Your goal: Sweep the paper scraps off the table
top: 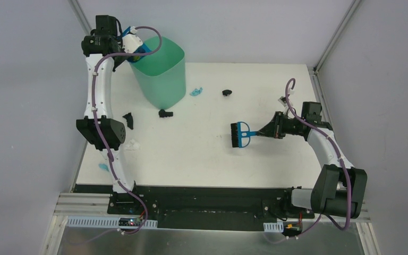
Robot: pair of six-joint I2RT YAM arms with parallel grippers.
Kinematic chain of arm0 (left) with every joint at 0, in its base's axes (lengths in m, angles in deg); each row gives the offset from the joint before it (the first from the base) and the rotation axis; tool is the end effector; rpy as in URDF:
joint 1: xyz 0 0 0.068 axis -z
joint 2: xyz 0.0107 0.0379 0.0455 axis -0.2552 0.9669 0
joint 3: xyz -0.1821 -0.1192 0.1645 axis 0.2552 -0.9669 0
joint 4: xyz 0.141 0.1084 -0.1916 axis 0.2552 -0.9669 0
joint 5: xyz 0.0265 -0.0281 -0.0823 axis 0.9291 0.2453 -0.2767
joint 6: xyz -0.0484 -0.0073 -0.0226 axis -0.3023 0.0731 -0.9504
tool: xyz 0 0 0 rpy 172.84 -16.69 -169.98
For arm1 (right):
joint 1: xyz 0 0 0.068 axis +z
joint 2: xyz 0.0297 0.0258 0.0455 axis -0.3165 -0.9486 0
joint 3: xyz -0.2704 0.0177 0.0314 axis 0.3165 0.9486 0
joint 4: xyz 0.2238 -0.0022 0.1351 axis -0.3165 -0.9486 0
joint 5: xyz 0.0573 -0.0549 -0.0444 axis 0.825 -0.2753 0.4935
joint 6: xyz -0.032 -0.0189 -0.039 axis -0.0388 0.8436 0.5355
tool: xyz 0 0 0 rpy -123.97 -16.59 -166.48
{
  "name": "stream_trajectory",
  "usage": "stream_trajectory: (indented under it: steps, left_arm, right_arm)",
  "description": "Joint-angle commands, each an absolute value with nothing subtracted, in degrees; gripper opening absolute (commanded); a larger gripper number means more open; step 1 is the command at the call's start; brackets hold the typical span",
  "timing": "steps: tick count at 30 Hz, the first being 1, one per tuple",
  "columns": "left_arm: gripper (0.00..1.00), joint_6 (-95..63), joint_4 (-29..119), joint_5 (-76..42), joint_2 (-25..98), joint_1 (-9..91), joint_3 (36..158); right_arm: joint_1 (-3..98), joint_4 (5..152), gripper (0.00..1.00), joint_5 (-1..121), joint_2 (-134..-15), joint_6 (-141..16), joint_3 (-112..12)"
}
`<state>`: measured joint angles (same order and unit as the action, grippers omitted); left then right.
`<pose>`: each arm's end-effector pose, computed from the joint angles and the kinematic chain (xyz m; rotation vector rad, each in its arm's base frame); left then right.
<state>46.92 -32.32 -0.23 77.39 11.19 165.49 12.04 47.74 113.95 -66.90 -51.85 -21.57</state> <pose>0.4011 0.0304 0.4245 0.9672 2.3380 0.5849 0.2420 0.0043 0.2334 -0.3273 2.2198 1.2667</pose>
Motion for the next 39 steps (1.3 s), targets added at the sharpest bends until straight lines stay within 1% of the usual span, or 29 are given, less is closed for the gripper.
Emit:
stream_trajectory:
  steps: [1, 15, 28, 33, 39]
  left_arm:
    - [0.03, 53.27, -27.67, 6.39, 76.23, 13.66, 165.39]
    - [0.02, 66.11, -19.74, 15.30, 76.26, 18.35, 164.73]
    - [0.01, 75.25, -13.01, 19.58, 76.43, 19.90, 162.81]
    - [0.00, 83.55, -6.69, 21.04, 75.00, 19.90, 158.84]
    - [0.00, 92.65, -2.61, 20.74, 73.87, 19.97, 158.16]
  right_arm:
    - [11.69, 47.34, 0.00, 115.28, -66.61, -49.30, -24.20]
    - [11.60, 46.83, 0.00, 114.51, -65.51, -49.31, -24.08]
    - [11.49, 46.70, 0.00, 114.19, -65.08, -49.03, -24.16]
    - [11.44, 46.44, 0.00, 114.27, -64.84, -48.82, -24.18]
    - [11.42, 46.40, 0.00, 114.20, -64.70, -48.67, -24.29]
